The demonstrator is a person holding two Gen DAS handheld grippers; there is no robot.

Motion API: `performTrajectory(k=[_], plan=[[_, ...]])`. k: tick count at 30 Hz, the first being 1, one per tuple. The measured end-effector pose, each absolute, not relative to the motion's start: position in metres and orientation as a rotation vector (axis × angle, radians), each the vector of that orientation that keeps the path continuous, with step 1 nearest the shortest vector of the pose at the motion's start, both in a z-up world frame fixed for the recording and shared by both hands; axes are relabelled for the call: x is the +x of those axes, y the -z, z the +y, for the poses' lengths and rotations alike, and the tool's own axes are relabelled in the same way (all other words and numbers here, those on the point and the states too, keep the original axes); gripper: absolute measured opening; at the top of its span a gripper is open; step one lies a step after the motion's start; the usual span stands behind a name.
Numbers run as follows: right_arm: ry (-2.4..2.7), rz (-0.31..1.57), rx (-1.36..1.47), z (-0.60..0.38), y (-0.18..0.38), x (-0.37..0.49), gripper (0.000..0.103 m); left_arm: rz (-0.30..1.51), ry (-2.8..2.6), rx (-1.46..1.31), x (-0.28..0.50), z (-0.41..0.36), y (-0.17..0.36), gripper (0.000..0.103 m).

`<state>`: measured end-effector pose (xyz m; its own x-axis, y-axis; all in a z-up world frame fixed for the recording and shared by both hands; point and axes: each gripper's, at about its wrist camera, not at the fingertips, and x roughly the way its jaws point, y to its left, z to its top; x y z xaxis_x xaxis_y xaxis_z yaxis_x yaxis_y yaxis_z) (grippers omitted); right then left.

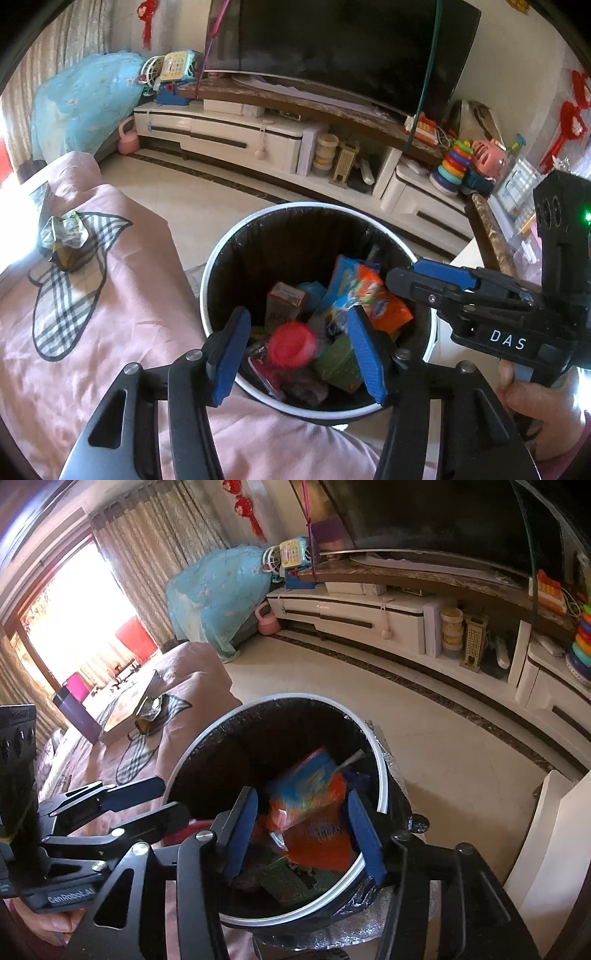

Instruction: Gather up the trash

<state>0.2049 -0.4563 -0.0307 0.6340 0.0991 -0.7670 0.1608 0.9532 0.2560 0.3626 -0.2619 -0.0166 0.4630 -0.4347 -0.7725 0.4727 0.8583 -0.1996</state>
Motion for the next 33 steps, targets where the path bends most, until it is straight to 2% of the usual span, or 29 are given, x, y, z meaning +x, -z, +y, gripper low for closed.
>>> performTrajectory(k=[6, 8, 12, 20, 33], plan=[[0.032, 0.855, 0.343, -0.452, 0.023, 0.193, 0.058, 0.912, 0.549, 0.035, 0.349, -0.247, 0.008, 0.058], [0.028, 0.844, 0.347, -0.448, 0.019, 0.187, 0.066, 0.906, 0.543, 0.029, 0.341, -0.239, 0.005, 0.061], [0.019, 0.825, 0.347, -0.437, 0.012, 0.172, 0.075, 0.899, 0.534, 0.009, 0.325, -0.221, 0.000, 0.062], [0.011, 0.784, 0.393, -0.410, 0.001, 0.133, 0.098, 0.890, 0.519, -0.074, 0.271, -0.172, -0.001, 0.070], [0.049, 0.697, 0.450, -0.361, 0.015, 0.068, 0.101, 0.817, 0.447, -0.198, 0.188, -0.096, 0.007, 0.076]])
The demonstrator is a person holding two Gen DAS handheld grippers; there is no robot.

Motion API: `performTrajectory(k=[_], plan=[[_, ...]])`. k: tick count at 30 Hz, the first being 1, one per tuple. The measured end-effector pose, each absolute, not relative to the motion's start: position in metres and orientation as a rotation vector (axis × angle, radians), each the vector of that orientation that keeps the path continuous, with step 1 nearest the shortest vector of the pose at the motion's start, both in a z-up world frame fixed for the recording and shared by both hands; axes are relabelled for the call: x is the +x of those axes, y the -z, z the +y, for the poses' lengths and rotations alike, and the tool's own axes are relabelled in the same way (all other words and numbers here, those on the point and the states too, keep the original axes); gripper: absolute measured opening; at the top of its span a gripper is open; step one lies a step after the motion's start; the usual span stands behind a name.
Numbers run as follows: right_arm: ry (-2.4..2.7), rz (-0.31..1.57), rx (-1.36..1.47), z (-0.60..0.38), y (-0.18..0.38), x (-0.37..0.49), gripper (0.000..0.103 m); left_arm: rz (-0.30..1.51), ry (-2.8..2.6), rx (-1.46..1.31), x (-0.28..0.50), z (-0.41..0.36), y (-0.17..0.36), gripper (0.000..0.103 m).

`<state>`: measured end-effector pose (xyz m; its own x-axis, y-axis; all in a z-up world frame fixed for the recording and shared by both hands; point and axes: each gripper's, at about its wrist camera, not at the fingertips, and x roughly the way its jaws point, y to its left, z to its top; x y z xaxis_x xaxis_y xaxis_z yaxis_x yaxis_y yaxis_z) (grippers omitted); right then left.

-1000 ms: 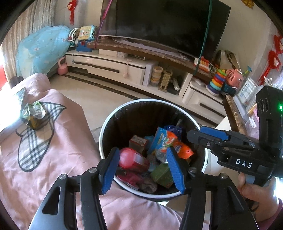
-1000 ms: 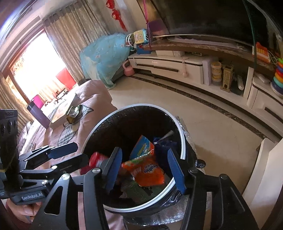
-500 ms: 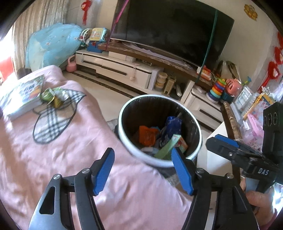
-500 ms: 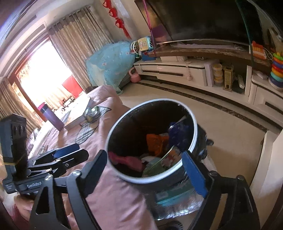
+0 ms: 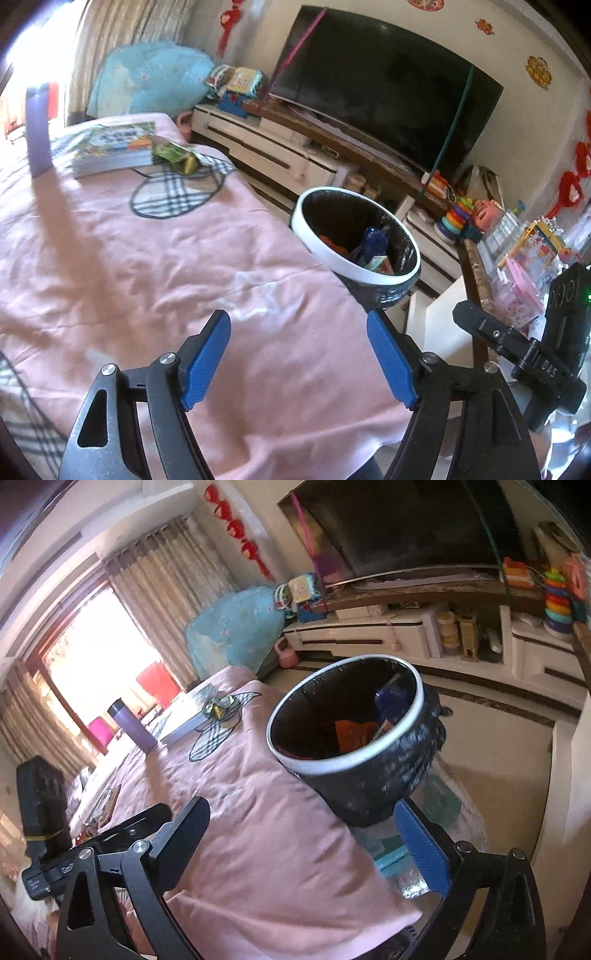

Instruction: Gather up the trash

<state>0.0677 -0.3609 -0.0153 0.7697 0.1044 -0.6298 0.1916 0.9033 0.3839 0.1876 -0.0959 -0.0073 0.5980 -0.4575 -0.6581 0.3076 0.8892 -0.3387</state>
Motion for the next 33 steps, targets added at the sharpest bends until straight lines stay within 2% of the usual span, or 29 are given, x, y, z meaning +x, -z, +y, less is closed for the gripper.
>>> performTrajectory(k=[7, 9, 11, 14, 18, 24, 33], plan=[[0.106, 0.585, 0.391, -0.342, -0.012, 0.048, 0.101, 0.682, 0.407, -0.200, 0.144, -0.071, -0.020, 0.082], [0.109, 0.527, 0.358, -0.335, -0.032, 0.042, 0.101, 0.621, 0.398, -0.194, 0.130, -0.065, -0.033, 0.089], [0.122, 0.456, 0.313, -0.327, -0.052, 0.034, 0.103, 0.557, 0.377, -0.187, 0.115, -0.060, -0.042, 0.102], [0.158, 0.311, 0.216, -0.310, -0.076, 0.015, 0.103, 0.442, 0.302, -0.164, 0.089, -0.051, -0.052, 0.102], [0.204, 0.203, 0.124, -0.293, -0.073, 0.001, 0.103, 0.381, 0.217, -0.142, 0.063, -0.046, -0.043, 0.102], [0.218, 0.204, 0.115, -0.288, -0.041, 0.005, 0.103, 0.302, 0.075, -0.048, 0.033, -0.057, -0.025, 0.102], [0.240, 0.245, 0.077, -0.281, -0.020, 0.006, 0.103, 0.326, 0.051, 0.009, 0.035, -0.083, -0.013, 0.102]])
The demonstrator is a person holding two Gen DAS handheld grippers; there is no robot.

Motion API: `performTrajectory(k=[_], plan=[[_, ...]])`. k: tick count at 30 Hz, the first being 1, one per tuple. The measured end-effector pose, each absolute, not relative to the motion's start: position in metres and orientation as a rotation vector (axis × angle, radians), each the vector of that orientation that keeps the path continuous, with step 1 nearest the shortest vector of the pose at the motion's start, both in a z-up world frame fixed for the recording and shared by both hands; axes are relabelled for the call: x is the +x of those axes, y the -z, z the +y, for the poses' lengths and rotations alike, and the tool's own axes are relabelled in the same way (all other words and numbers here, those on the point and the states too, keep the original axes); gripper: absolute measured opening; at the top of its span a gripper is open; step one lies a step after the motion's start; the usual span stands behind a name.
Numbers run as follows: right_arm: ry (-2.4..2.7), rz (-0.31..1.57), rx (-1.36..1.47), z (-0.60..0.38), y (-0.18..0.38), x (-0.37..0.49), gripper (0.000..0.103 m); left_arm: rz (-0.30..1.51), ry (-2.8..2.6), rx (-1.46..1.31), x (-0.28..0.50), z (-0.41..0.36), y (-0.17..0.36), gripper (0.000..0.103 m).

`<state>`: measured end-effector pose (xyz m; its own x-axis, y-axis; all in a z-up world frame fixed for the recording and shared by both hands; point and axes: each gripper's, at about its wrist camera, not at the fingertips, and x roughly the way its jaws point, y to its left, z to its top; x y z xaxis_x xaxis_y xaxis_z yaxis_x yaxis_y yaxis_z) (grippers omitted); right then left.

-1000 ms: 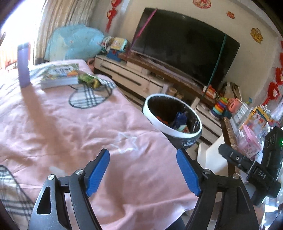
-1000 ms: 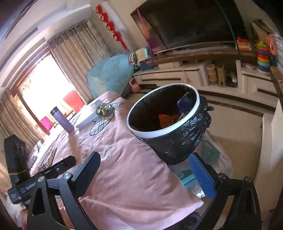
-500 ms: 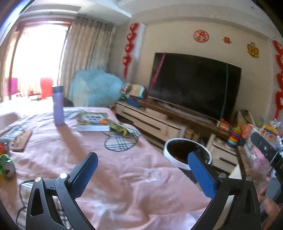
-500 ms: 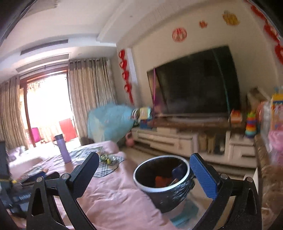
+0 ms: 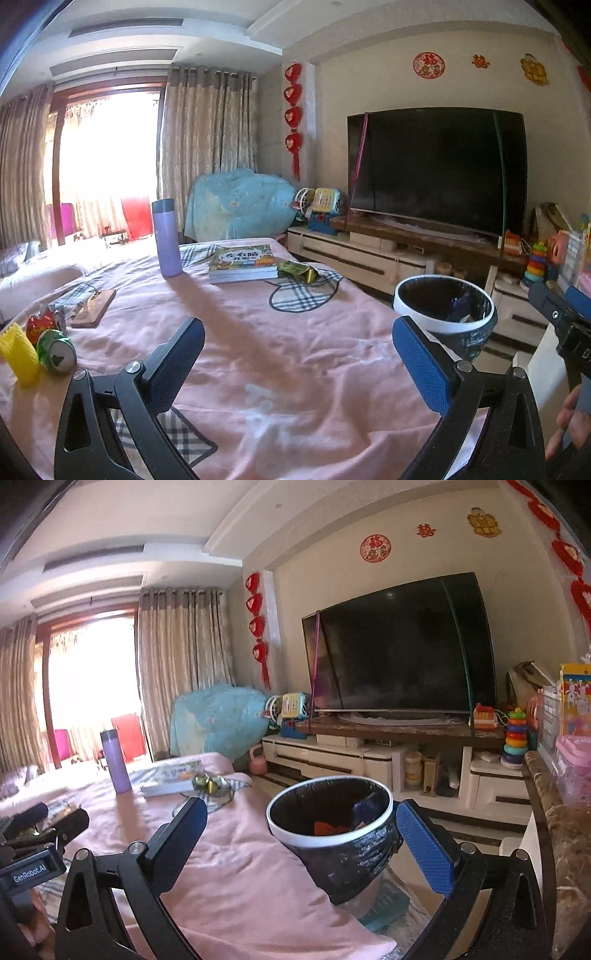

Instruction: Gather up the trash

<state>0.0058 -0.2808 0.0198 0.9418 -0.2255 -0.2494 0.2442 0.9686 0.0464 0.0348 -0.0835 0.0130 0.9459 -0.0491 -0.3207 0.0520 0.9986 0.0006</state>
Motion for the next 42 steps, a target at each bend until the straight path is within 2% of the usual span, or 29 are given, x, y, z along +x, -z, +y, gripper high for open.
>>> performTrajectory(k=[42], plan=[[0.277, 0.281, 0.056, -0.2750, -0.0173, 0.0062, 0.103, 0.316, 0.009, 0.022, 0.0387, -0.0783, -0.0094, 0.102]])
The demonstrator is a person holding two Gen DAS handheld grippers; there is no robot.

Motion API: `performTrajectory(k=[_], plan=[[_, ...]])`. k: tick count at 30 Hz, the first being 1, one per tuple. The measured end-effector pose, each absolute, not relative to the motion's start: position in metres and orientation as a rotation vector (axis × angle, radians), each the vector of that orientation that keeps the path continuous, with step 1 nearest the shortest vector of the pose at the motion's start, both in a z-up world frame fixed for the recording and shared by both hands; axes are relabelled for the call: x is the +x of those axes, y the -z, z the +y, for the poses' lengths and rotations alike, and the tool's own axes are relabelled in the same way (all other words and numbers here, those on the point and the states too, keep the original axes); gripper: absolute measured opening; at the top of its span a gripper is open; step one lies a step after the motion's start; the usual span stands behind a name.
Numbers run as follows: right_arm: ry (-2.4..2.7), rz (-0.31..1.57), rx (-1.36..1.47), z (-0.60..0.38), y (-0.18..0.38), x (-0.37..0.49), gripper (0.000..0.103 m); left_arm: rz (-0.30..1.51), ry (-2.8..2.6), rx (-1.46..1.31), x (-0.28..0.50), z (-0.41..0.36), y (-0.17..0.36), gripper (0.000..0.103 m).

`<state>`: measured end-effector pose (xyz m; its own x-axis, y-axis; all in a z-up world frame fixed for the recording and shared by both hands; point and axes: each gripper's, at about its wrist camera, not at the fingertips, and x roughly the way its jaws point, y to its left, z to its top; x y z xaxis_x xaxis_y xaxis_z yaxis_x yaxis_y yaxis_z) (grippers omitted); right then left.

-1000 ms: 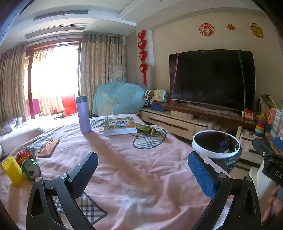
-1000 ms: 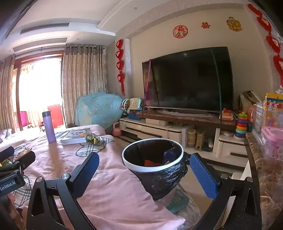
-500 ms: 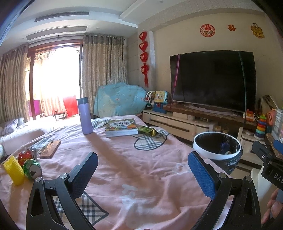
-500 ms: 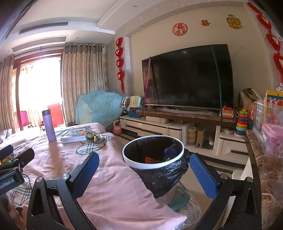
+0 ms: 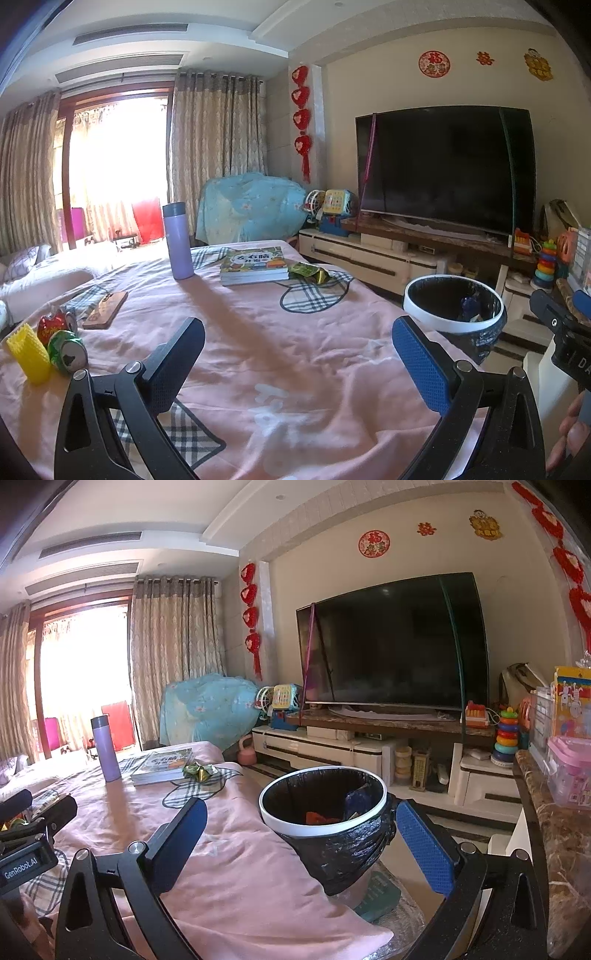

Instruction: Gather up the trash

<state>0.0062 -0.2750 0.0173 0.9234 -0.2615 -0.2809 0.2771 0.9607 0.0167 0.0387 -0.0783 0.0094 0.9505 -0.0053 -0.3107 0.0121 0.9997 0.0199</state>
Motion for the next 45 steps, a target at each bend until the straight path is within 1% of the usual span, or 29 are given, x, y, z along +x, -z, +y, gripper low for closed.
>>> performTrajectory(k=[45], plan=[[0.273, 0.287, 0.057, -0.2749, -0.0145, 0.0067, 0.103, 0.338, 0.028, 0.027, 0.0425, -0.0772, -0.0059, 0.102]])
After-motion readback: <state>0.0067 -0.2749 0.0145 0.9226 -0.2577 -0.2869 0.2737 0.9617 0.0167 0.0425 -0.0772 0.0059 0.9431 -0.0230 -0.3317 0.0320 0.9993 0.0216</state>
